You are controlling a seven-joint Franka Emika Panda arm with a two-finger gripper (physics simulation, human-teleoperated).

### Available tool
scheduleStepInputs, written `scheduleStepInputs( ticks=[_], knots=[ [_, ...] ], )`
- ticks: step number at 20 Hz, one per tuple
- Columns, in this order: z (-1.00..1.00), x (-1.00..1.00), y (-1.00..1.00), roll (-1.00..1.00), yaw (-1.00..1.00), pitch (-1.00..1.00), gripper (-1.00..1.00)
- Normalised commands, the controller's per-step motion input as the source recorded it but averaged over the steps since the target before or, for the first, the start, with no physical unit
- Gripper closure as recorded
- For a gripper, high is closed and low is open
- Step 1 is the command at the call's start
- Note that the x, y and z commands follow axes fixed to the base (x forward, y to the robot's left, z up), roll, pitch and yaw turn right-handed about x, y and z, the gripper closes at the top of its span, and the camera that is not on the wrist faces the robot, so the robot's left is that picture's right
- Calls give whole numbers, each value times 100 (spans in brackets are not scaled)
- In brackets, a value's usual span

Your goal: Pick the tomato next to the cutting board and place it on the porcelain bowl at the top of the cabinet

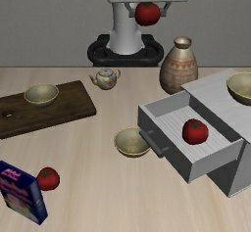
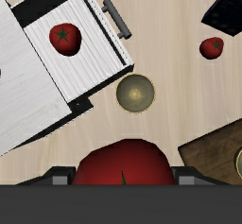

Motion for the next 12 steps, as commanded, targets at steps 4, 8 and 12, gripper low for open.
scheduleStepInputs(
  ticks=[4, 8, 12],
  knots=[
    [0, 0, 100, 0, 0, 0, 100],
    [0, 0, 100, 0, 0, 0, 100],
    [0, 0, 100, 0, 0, 0, 100]
  ],
)
